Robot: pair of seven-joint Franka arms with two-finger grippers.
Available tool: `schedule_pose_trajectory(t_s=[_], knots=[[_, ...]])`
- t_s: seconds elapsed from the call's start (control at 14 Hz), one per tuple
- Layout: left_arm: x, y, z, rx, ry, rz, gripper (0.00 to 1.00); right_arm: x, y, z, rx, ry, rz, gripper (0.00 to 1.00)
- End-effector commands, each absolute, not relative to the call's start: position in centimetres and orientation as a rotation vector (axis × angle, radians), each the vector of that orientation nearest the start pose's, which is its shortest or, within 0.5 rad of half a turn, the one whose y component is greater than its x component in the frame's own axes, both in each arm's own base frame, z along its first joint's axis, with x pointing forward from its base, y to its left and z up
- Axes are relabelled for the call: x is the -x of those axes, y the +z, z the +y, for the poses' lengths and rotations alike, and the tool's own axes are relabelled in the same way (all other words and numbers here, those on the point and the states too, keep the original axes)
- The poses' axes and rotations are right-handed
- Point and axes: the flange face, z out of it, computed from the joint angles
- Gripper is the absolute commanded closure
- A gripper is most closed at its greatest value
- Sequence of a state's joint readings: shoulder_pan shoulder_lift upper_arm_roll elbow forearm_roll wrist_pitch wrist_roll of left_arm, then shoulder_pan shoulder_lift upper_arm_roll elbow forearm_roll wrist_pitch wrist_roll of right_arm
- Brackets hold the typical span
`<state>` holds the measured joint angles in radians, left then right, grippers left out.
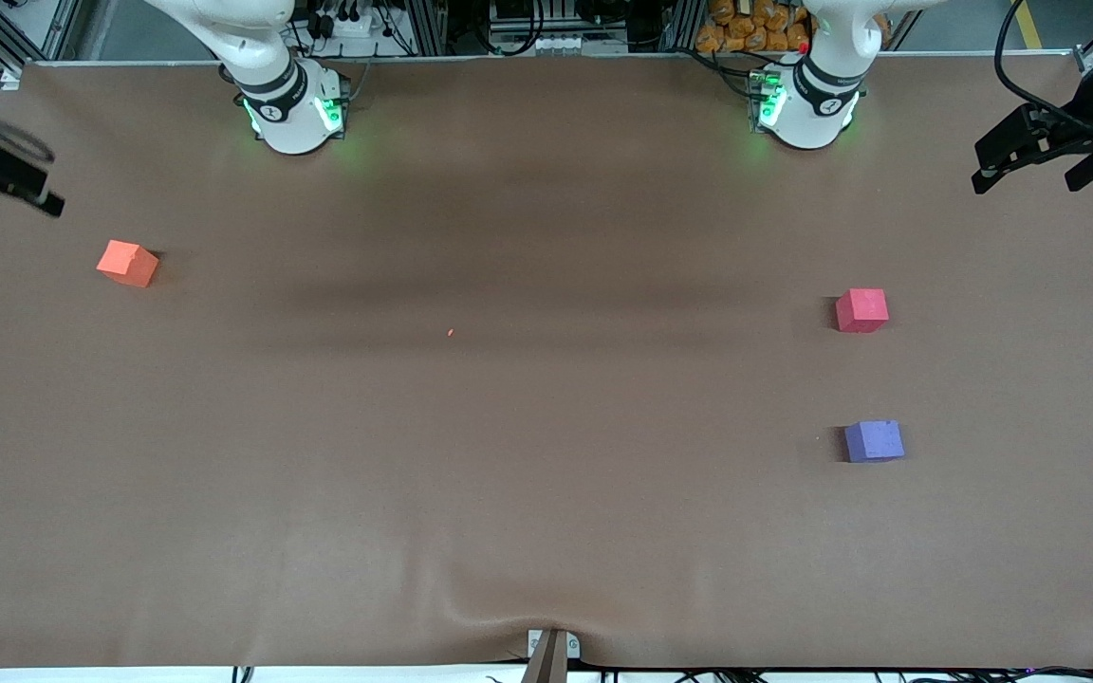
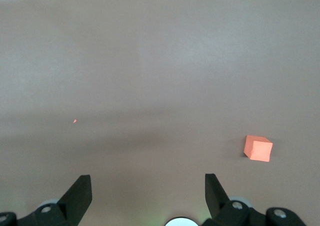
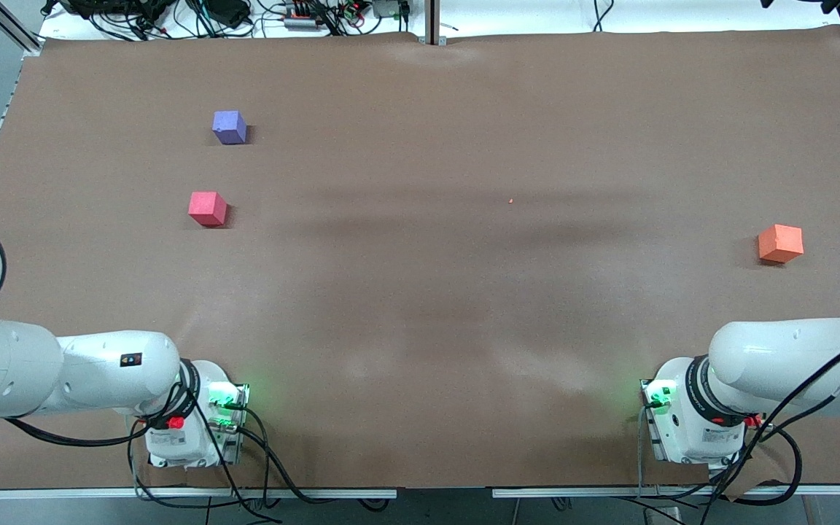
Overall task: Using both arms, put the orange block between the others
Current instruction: 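Reach the right gripper toward the orange cube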
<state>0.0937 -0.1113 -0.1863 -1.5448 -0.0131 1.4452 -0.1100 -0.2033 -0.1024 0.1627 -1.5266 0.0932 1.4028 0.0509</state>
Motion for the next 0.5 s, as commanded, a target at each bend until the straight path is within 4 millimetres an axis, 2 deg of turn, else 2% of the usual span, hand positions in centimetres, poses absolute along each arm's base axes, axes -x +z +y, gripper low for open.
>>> schedule_pose_trajectory(t_s=[0.0,0.14,0.21,0.36,0.43], knots=[[-50.0,69.0,-5.2,3.113,-0.015,-0.018,0.0,-48.3,68.2,4.7,3.058,0.083,0.174,0.0],[-50.1,69.4,-5.2,3.114,-0.032,-0.018,0.0,-48.1,67.9,6.8,3.082,0.11,0.145,0.0],[-50.3,69.2,-5.2,3.116,-0.025,-0.018,0.0,-48.4,67.6,6.6,3.113,0.103,0.14,0.0],[-50.4,68.9,-5.3,3.117,-0.013,-0.01,0.0,-49.2,66.9,4.6,3.148,0.115,0.087,0.0],[-50.6,68.3,-5.4,3.117,0.004,-0.005,0.0,-49.7,65.7,2.3,3.169,0.157,0.08,0.0]])
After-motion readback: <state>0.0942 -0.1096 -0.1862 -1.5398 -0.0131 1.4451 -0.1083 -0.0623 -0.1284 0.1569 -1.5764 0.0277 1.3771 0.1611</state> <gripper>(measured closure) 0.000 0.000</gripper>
